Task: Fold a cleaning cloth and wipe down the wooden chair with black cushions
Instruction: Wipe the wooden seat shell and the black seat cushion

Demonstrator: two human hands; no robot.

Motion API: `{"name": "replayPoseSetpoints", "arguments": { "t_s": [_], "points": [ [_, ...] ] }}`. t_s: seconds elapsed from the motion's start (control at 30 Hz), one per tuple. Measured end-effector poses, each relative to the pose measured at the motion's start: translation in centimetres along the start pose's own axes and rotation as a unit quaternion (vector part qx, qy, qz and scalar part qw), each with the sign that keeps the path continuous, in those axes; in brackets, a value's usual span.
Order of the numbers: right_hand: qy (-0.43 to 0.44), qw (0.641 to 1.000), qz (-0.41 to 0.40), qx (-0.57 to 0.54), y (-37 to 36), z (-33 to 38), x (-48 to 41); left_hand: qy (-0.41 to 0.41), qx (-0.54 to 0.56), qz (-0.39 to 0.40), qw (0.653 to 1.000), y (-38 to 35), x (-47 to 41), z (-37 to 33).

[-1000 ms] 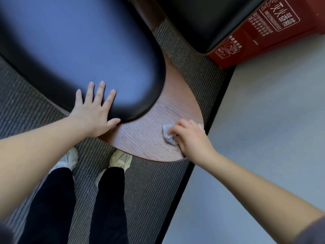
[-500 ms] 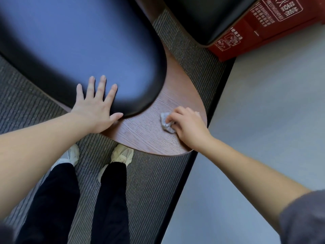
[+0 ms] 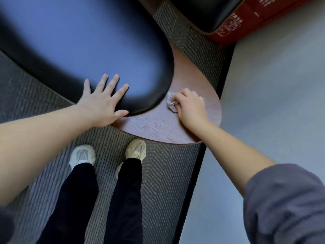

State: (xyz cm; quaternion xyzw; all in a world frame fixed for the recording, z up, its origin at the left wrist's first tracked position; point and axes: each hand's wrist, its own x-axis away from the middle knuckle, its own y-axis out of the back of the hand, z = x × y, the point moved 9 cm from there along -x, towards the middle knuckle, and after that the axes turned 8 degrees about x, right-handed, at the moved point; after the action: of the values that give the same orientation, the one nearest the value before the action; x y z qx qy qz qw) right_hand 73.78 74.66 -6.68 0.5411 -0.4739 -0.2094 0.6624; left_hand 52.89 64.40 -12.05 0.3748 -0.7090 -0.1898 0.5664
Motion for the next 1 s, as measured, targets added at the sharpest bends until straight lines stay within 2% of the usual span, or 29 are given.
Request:
{"name": "replayPoseSetpoints", "arguments": {
  "t_s": [0.1, 0.23, 0.3, 0.37, 0.47, 0.57, 0.87, 1.0],
  "points": [
    [-0.007, 1.0, -0.004, -0.015, -0.6, 2.2, 0.4, -0.018, -0.005, 0.003, 1.0, 0.0, 0.1, 0.6],
    [0.109, 0.992, 0.039, -0.043, -0.3, 5.9, 6.2, -0.025, 0.001, 0.016, 1.0, 0.1, 0.0, 0.8],
    [0.132, 0.99, 0.047, -0.035, 0.4, 5.2, 8.7, -0.027, 0.009, 0.032, 0.999, 0.3, 0.0, 0.9],
    [0.102, 0.994, 0.026, -0.012, 1.6, 2.7, 9.7, -0.026, 0.019, 0.051, 0.998, 0.5, 0.1, 1.1],
    [0.013, 1.0, -0.012, 0.007, 2.9, -0.4, 9.9, -0.03, 0.03, 0.075, 0.996, 0.8, 0.4, 1.6],
    [-0.034, 0.999, -0.042, 0.003, 2.8, 0.5, 10.3, -0.041, 0.045, 0.085, 0.995, 1.1, 0.7, 2.1],
    [0.048, 0.994, -0.033, -0.091, -2.5, 14.9, 5.8, -0.056, -0.019, 0.029, 0.998, 1.1, 0.8, 5.9],
    [0.056, 0.993, -0.036, -0.099, -3.0, 16.7, 4.8, -0.045, -0.025, 0.032, 0.998, 0.9, 1.1, 6.3]
  ]
}}
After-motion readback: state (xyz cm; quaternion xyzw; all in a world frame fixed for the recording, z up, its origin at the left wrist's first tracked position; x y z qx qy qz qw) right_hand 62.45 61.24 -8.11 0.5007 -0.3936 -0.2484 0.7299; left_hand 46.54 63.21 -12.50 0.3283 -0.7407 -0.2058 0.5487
